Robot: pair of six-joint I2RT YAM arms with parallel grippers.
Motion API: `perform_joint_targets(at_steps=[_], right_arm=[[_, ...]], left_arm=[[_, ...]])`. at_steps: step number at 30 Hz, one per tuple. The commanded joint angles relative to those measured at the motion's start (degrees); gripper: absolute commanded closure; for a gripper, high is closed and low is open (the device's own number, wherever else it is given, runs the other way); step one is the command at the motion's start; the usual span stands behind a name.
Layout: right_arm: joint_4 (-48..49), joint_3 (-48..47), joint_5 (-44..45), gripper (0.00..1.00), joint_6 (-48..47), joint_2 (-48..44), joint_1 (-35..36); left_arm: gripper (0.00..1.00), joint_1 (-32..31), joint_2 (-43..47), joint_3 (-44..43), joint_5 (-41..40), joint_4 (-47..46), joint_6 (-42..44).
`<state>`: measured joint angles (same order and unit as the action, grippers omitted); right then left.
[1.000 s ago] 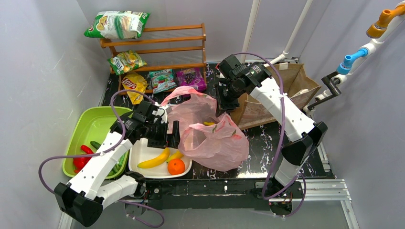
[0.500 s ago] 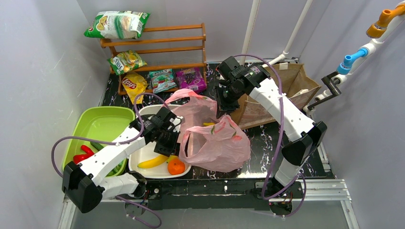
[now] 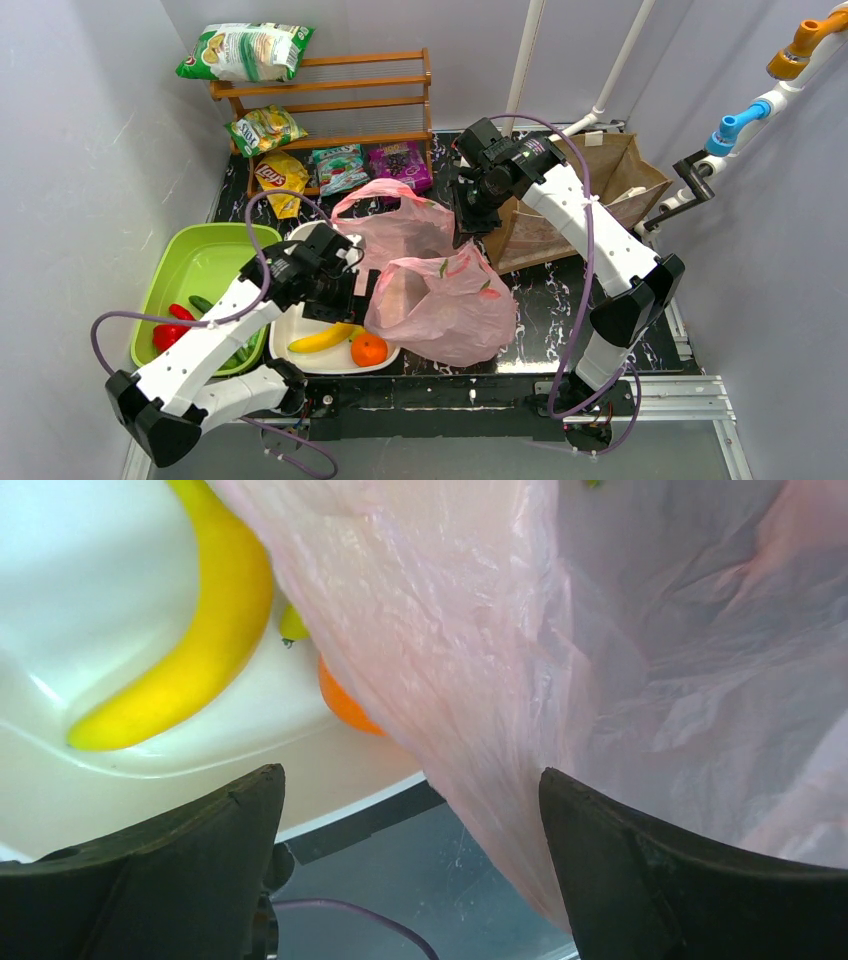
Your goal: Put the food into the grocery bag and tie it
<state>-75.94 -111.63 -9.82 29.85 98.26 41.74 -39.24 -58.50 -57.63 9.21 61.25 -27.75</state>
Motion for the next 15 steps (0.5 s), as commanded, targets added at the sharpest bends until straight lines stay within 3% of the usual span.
perform_joint_targets(at_steps=[1, 15], right_arm=[[0.85, -0.26, -0.69, 0.99, 0.30, -1.66, -0.25], [1.18, 1.66, -1.42, 0.99, 0.63, -2.39, -0.25]], left_arm=[[0.02, -0.31, 3.43, -6.15, -5.72, 8.29, -2.45], [0.02, -0.28, 10.94, -3.58, -7.39, 6.75, -10.00]])
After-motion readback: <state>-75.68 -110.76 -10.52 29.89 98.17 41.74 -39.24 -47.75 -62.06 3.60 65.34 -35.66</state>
